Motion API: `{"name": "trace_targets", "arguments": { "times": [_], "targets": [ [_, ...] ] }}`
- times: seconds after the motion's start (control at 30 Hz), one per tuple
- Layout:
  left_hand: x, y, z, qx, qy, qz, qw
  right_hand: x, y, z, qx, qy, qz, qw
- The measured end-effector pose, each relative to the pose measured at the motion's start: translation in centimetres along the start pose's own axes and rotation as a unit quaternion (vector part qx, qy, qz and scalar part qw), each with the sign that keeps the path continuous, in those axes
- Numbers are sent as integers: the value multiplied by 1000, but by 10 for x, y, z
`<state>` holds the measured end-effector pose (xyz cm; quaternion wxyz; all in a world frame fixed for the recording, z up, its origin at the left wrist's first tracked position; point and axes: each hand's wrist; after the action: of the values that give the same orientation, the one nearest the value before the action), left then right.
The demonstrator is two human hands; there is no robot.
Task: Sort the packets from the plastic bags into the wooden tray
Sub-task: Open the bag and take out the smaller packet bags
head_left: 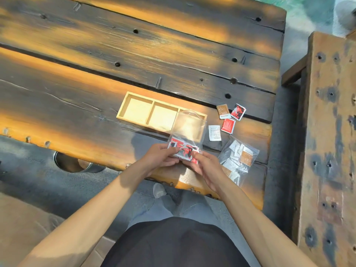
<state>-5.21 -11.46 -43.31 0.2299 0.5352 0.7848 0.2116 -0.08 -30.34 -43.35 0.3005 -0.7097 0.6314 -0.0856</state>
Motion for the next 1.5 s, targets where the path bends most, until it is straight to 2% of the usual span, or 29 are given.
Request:
{"name": "trace_targets", "arguments": {
  "times": [0.23, 0.53, 0.63, 0.8, 1.0, 1.2, 1.5],
  "targets": [
    [-4, 4, 1, -22, 20, 8, 1000, 5, -14, -2, -6, -31, 26, 999],
    [-11, 7, 1, -23, 40, 8, 999, 10, -13, 1, -11, -30, 39, 999],
    [-11, 10, 1, 3, 21, -56, 998, 7, -18, -3, -6, -52, 45, 998],
    [-15, 20, 12, 47, -61, -197, 977, 2, -23, -7, 0, -80, 86, 993],
    [-31, 41, 20, 1, -31, -158, 987, 4, -26, -14, 21, -60, 16, 998],
    [-37, 43, 17, -24, -13, -116, 993, 11, -27, -17, 26, -75, 18, 997],
    [-33, 37, 2, -52, -20, -126, 990, 8, -39, -6, 4, -99, 110, 989]
  ]
}}
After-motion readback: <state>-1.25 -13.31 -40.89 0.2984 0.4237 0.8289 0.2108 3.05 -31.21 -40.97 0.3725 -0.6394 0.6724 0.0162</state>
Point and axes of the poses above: each hand's wrist, its own z-axis towards the middle knuckle, its own x-axis out of the back of the hand, y = z × x
